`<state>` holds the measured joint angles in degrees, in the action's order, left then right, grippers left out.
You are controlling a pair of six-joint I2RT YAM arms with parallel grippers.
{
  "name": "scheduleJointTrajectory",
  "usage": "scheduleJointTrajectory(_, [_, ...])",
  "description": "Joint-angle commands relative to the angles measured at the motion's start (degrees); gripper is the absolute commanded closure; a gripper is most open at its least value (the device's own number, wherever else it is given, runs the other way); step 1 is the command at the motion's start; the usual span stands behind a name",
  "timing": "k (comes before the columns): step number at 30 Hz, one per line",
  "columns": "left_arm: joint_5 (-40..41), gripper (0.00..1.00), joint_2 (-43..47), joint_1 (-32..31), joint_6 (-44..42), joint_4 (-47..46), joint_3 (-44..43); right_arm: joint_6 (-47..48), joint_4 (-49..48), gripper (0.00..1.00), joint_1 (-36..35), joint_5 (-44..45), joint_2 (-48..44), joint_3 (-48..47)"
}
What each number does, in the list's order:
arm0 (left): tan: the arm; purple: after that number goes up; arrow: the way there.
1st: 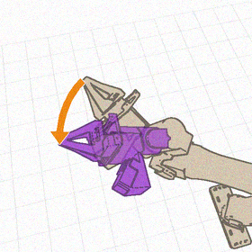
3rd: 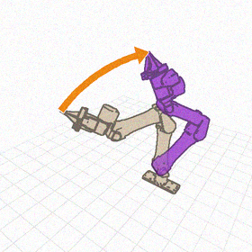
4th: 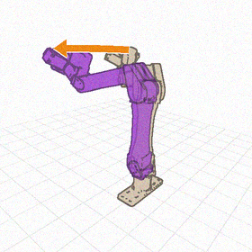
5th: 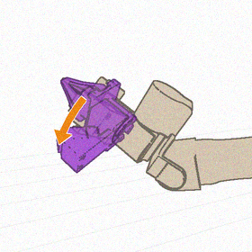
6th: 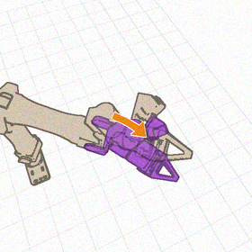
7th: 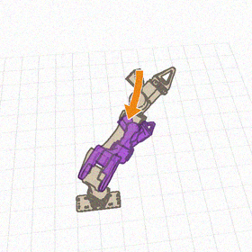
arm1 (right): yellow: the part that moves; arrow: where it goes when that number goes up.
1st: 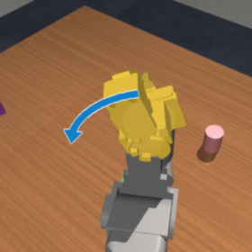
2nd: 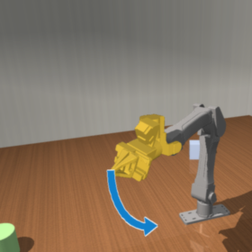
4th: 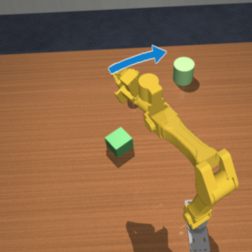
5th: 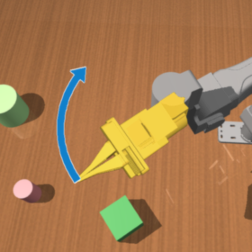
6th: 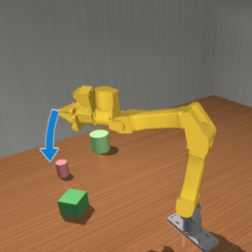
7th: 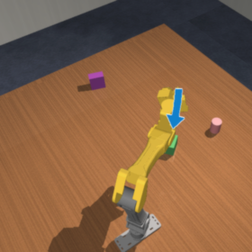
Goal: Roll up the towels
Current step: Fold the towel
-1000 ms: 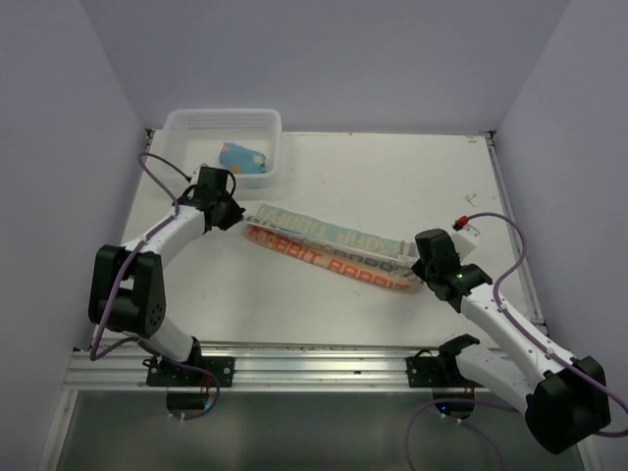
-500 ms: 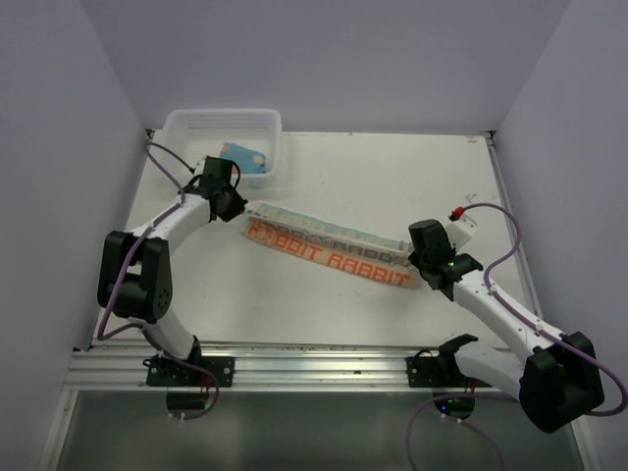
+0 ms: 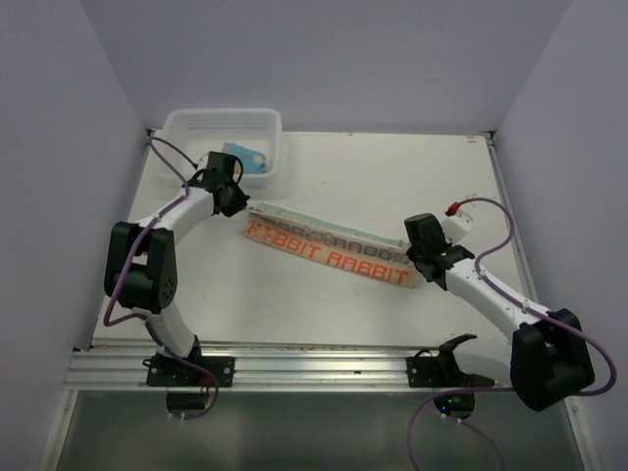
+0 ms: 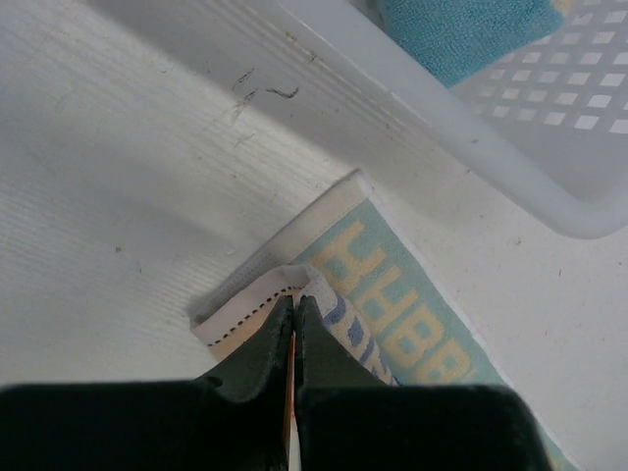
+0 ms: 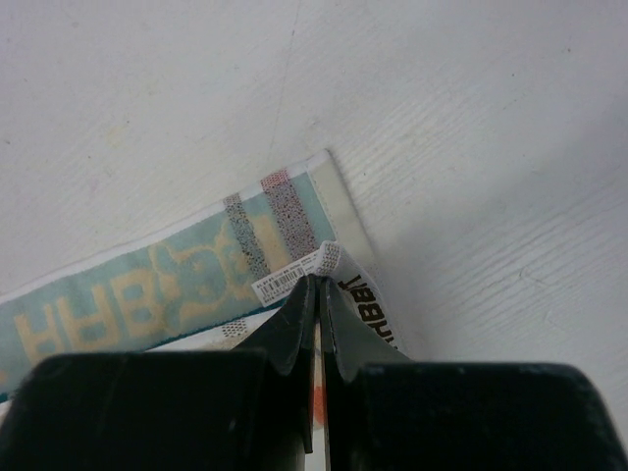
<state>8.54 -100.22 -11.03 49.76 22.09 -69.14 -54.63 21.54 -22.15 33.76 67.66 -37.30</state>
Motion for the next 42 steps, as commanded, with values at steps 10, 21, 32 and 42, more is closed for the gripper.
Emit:
scheduleJointTrajectory(10, [3.33, 0.99, -2.78, 0.13, -2.56, -0.38, -3.89, 0.67, -4.57, 1.0, 2.2, 2.98, 5.72, -1.46])
scheduleJointTrajectory(21, [2.71, 0.63, -4.45, -0.31, -4.49, -3.28, -4.68, 2.77, -6.25, 0.83, 3.61, 1.49, 9.24, -3.3])
scheduleJointTrajectory(32, [1.22, 0.6, -2.7, -0.57, -6.25, -4.68, -3.37, 9.18, -6.95, 0.35, 4.75, -4.22, 12.5, -8.84])
scheduleJointTrajectory(42, [-1.76, 0.59, 7.93, -0.57, -13.8, -5.39, 1.38, 8.67, 1.48, 0.42, 6.24, -4.93, 8.55, -7.1])
